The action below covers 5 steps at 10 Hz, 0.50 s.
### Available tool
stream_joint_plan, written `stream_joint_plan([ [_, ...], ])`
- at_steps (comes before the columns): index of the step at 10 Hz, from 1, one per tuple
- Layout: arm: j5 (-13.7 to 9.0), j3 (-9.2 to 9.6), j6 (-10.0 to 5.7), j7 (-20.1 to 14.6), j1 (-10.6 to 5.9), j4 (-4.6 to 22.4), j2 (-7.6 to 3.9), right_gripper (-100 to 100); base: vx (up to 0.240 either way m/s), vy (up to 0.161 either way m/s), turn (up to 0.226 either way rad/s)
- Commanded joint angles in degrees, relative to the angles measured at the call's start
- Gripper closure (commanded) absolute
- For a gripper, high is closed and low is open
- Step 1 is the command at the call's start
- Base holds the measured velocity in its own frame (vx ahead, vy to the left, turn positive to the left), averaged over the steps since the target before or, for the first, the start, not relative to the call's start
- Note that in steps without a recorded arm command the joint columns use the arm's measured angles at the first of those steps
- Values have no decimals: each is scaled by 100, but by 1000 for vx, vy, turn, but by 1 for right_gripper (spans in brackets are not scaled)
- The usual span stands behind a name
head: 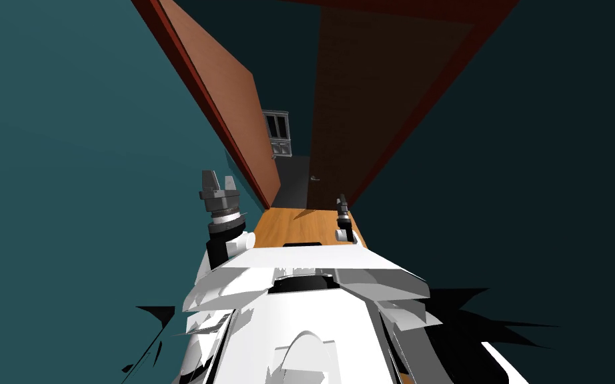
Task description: Push the door open
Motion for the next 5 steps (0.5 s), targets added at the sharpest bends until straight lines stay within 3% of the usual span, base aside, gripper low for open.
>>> stream_joint_plan([
  [1,-2,-23,-18,-12,-69,203,1,-100,97,31,12],
  [5,-1,-76,-62,-17,-270,723,36,-100,104,13,12],
])
